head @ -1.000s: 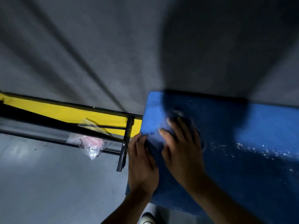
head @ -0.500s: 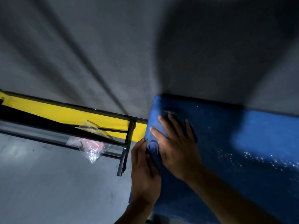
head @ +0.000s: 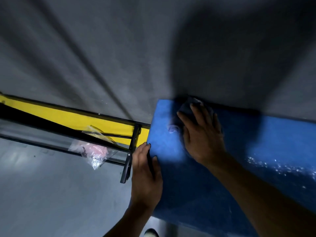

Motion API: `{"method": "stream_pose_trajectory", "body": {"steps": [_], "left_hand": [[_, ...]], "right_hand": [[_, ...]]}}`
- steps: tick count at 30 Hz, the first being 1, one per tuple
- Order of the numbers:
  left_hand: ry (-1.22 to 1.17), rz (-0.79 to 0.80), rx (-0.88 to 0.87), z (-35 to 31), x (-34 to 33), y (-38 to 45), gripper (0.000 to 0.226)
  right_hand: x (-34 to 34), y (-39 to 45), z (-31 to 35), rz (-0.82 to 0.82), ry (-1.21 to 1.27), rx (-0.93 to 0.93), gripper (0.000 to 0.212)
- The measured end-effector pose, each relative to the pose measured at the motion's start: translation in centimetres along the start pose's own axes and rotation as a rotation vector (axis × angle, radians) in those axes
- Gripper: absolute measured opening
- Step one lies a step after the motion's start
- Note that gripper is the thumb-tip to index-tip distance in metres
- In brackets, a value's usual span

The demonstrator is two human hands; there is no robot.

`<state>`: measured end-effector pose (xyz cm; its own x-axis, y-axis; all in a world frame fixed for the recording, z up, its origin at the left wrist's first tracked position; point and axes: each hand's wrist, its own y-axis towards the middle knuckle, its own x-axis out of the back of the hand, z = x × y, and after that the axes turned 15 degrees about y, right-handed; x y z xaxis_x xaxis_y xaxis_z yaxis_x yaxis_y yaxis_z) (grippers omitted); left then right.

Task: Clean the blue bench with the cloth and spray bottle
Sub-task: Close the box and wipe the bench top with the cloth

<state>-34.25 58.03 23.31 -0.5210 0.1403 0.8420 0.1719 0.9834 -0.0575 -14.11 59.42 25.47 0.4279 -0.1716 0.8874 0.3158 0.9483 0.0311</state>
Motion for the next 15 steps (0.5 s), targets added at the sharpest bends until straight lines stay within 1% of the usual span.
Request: {"method": "stream_pose_trajectory", "body": {"steps": [2, 6, 10, 12, 13, 15], "left_hand": [[0.005, 0.006, -0.005, 0.0, 0.1, -0.1, 0.041], [0.017, -0.009, -0.022, 0.1, 0.1, -0.2, 0.04], [0.059, -0.009, -0.024, 0.1, -0.2, -0.3, 0.041], [0.09, -0.009, -0.027, -0.1, -0.3, -0.4, 0.043], [0.113, -0.01, -0.027, -0.3, -0.3, -0.5, 0.044], [0.168, -0.017, -0.017, -0.6, -0.5, -0.6, 0.047]], "right_hand": [[0.2, -2.9, -0.7, -0.035, 0.013, -0.057, 0.05], [0.9, -11.4, -2.0, -0.044, -0.03, -0.128, 0.056], [1.6, -19.9, -2.3, -0.18, -0.076, -0.16, 0.053], [1.9, -21.2, -2.4, -0.214, -0.103, -0.174, 0.053], [2.0, -21.2, -2.5, -0.208, -0.112, -0.184, 0.054], [2.0, -20.1, -2.6, -0.15, -0.123, -0.172, 0.065]]}}
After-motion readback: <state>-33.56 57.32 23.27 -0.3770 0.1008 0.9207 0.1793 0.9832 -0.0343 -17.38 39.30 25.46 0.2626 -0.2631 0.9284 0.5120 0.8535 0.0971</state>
